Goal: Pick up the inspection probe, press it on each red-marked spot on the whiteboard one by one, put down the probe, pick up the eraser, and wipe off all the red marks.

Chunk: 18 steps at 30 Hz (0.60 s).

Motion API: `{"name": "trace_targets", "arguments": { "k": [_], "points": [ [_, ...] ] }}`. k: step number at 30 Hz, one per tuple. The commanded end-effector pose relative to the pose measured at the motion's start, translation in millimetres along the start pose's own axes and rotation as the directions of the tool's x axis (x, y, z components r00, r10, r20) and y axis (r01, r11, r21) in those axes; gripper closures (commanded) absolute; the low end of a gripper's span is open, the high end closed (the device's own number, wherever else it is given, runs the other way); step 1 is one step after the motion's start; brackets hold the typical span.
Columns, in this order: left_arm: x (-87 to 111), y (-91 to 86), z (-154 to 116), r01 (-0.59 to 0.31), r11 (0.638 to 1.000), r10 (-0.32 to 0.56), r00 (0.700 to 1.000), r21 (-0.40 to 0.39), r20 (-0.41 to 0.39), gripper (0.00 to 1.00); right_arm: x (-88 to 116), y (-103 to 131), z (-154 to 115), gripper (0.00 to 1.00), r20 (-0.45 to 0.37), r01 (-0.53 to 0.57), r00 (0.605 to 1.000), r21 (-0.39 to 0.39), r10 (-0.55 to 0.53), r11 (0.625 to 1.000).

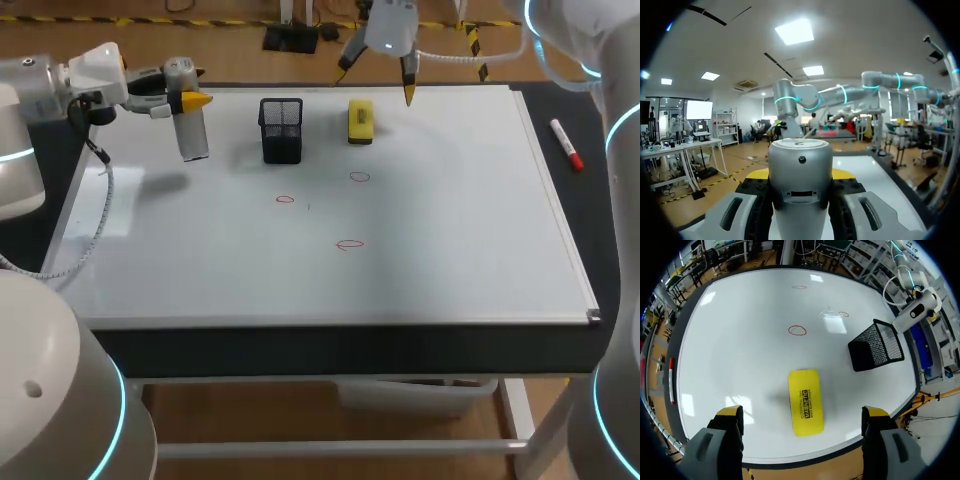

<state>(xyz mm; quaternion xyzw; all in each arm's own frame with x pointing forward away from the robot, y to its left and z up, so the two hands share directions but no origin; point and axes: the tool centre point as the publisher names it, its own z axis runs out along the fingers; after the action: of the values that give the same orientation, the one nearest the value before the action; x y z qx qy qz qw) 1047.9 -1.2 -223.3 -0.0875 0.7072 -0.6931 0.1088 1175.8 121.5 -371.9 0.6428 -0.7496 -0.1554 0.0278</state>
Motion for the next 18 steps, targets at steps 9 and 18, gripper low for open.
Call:
{"name": "trace_targets", "arguments": {
  "k": [9,18],
  "points": [
    [0.4,-0.8,0,-0.001,1.0,0.001,1.0,0.0,0.001,1.0,-6,2,21,0.0,-0.404,-0.003,0.912,-0.166,-0.066,0.986],
    [0.4,-0.8,0,-0.001,1.0,0.001,1.0,0.0,0.001,1.0,-4,0,25,0.0,-0.396,0.001,0.916,-0.165,-0.067,0.986]
  ]
}}
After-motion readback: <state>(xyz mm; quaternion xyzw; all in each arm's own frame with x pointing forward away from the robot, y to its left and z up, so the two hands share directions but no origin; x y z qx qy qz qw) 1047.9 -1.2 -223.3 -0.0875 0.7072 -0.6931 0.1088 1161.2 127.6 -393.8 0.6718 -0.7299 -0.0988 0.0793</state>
